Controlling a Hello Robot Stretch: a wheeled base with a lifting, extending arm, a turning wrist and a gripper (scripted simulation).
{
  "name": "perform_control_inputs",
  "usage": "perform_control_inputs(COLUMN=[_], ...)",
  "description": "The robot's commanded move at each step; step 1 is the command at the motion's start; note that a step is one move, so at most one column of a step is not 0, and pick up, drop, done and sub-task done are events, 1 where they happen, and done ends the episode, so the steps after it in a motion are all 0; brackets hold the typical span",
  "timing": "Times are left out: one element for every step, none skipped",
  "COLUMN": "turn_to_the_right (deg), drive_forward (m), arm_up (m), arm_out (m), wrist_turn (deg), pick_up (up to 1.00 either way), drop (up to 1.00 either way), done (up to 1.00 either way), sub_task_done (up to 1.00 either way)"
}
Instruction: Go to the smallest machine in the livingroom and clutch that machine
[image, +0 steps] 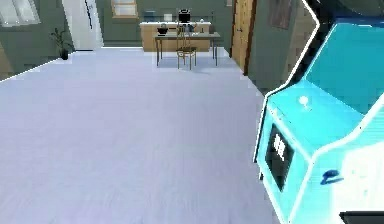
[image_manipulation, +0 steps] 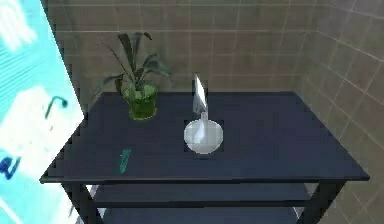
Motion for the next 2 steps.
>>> perform_control_inputs(turn_to_the_right=[45.0, 45.0], drive_forward=[0.0, 0.0], arm_up=[0.0, 0.0], arm_out=[0.0, 0.0], wrist_turn=[0.0, 0.0], pick_up=[0.0, 0.0], drop=[0.0, 0.0], done=[0.0, 0.0], sub_task_done=[0.0, 0.0])
